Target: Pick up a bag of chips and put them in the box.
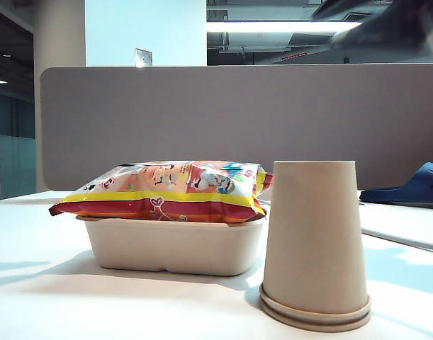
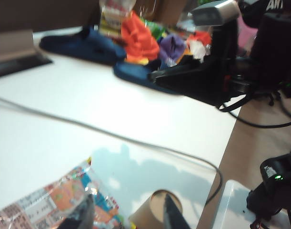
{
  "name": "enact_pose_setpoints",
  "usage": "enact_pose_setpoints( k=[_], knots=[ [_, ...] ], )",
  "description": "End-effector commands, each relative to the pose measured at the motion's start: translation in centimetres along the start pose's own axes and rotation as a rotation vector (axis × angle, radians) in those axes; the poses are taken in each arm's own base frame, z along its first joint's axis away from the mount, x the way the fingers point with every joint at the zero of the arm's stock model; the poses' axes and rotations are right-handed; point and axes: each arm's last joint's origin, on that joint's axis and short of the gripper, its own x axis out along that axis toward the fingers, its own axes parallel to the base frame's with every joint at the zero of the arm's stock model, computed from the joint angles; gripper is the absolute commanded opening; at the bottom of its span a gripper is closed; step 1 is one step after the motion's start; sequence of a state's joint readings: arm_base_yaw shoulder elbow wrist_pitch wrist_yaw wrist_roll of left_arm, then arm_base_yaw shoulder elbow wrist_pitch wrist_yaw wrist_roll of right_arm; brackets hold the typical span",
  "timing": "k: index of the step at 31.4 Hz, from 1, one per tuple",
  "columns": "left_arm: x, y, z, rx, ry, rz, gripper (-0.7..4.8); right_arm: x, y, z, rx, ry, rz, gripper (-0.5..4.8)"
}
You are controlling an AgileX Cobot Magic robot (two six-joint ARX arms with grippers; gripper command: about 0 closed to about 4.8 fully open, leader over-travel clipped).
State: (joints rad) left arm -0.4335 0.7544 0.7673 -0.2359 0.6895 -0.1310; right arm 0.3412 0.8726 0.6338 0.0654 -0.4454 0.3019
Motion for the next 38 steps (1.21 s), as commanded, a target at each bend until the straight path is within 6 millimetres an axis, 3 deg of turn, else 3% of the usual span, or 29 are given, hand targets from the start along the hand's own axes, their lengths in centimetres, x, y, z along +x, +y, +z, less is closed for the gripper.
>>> enact_pose_setpoints(
  k=[1,8,20,38],
  knots=[
    [-1.2,-1.1,0.5,0.044,-0.053,-0.006,1.87,-2.2,1.1,1.1,-0.121,0.046,-0.144,1.89],
    [-4.3,-3.3,0.4,0.091,-0.135,0.093,1.87,-8.4,3.9,3.0,-0.240,-0.060,-0.375,1.70],
    [-10.3,-7.5,-1.2,0.189,-0.334,0.218,1.84,-16.1,6.6,-0.1,-0.286,-0.155,-0.404,1.66],
    [-12.9,-9.1,-4.5,0.161,-0.297,0.272,1.83,-19.1,7.2,-3.3,-0.225,-0.115,-0.403,1.65]
  ],
)
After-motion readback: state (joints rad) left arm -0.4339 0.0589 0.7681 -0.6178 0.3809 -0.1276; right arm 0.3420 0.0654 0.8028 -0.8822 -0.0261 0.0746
